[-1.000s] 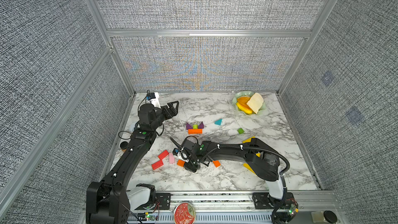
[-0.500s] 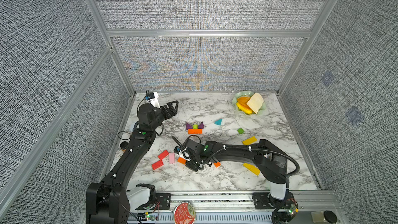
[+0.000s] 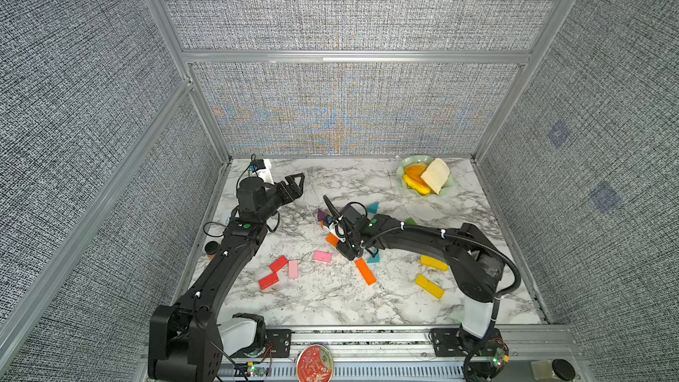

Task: Assemble a carrot with building blocks
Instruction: Place the building block at the center of the board.

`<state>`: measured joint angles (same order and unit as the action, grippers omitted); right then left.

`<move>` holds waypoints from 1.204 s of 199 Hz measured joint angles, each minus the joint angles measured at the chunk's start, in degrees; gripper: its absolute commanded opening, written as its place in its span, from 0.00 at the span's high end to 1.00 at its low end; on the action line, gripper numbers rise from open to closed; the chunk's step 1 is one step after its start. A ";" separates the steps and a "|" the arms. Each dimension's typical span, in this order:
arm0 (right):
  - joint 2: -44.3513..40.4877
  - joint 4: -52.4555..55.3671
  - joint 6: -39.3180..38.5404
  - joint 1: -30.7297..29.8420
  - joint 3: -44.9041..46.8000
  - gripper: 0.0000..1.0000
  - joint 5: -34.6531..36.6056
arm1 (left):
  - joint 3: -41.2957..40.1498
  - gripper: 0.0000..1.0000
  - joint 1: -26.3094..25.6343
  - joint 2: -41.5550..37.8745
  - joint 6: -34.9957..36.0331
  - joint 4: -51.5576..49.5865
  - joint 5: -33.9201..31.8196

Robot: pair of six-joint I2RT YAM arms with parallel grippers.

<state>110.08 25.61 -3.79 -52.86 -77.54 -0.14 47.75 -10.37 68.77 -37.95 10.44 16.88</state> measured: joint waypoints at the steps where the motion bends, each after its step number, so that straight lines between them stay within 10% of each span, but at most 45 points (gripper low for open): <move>1: 0.24 0.02 -0.07 0.02 -0.17 0.75 0.00 | 0.00 0.13 0.00 0.00 0.00 0.00 0.02; 60: 8.70 2.21 -4.02 1.14 -8.92 0.73 0.37 | -0.02 0.13 -0.02 0.00 -0.72 0.13 0.59; 115: 9.14 3.58 -5.81 1.49 -8.55 0.41 3.32 | -0.02 0.13 -0.02 -0.02 -1.05 0.13 0.94; 240: 4.33 1.22 0.31 1.40 -1.40 0.38 10.43 | -0.11 0.13 0.00 0.76 -1.51 0.17 1.46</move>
<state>114.41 26.83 -3.49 -51.46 -78.94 10.28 47.64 -10.37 69.54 -39.46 10.61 18.35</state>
